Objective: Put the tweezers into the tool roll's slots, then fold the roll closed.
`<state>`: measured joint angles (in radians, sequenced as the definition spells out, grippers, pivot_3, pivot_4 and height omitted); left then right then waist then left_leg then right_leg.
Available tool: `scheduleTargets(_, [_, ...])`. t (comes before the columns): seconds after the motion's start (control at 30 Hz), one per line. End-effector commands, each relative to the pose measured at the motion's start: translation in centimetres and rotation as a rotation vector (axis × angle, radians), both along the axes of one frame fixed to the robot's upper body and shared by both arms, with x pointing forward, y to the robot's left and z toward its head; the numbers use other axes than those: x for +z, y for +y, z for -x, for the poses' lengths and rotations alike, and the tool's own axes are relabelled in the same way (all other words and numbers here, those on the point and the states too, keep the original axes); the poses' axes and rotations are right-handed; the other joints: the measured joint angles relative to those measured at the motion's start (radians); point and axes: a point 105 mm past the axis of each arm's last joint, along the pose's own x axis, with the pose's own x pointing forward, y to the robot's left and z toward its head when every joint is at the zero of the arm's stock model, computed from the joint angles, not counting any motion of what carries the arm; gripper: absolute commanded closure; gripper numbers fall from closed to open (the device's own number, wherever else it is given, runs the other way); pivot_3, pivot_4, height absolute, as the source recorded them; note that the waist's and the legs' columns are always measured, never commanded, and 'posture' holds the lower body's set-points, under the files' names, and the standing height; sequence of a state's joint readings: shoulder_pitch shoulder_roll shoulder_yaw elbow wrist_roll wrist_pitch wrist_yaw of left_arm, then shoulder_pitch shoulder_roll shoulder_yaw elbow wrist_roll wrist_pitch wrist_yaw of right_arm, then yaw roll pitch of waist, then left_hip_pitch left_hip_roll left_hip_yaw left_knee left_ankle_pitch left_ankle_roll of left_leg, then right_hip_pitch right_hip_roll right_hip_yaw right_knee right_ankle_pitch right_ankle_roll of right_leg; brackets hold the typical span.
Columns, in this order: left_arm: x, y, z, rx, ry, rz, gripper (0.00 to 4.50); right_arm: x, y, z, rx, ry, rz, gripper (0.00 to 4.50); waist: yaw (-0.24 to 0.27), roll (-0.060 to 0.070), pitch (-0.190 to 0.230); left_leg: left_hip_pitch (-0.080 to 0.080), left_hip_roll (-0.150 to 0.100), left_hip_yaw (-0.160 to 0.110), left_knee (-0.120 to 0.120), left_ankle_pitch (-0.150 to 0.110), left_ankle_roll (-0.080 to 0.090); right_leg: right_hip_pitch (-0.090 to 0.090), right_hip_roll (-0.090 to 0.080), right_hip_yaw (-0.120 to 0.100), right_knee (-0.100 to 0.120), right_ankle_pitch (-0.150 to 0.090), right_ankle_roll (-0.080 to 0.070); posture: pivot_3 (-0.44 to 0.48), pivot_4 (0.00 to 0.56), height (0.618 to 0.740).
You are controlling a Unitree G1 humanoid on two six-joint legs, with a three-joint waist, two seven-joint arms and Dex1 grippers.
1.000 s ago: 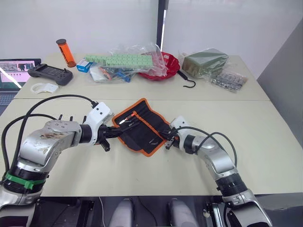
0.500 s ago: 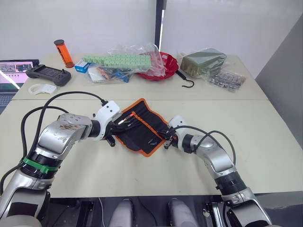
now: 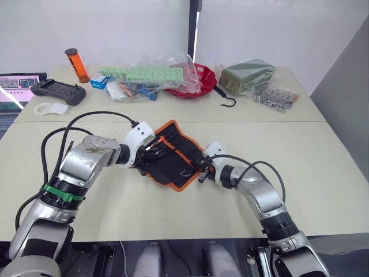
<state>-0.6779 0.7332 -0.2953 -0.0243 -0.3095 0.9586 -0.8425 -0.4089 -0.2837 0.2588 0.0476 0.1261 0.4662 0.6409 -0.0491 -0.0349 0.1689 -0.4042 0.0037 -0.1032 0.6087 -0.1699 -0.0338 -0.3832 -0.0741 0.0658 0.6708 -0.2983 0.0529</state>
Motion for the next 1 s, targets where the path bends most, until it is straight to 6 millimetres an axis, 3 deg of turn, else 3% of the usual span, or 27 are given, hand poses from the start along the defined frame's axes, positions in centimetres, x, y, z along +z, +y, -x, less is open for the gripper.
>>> scheduleTargets(0.03, [1.5,-0.2,-0.4,-0.024,-0.058,-0.005,4.50,-5.7,-0.1,2.3,0.014,0.203,0.109,4.46,0.000,0.000,0.000,0.000,0.000,0.000,0.000,0.000,0.000,0.000,0.000,0.000,0.000,0.000,0.000,0.000,0.150,0.740])
scheduleTargets(0.4, [1.7,1.0,1.2,-0.031,-0.016,-0.037,4.50,-5.7,-0.2,2.1,0.020,0.200,0.120,4.46,0.001,0.000,0.000,0.000,0.000,0.000,0.000,0.000,0.000,0.000,0.000,0.000,0.000,0.000,0.000,0.000,0.150,0.740])
scheduleTargets(1.0, [1.5,0.9,-0.3,0.020,-0.023,-0.039,4.50,-5.7,-0.2,2.1,0.035,0.193,0.133,4.46,0.001,0.000,0.000,0.000,0.001,0.000,0.000,0.000,0.000,0.000,0.001,0.000,0.000,0.000,0.000,0.000,0.150,0.740])
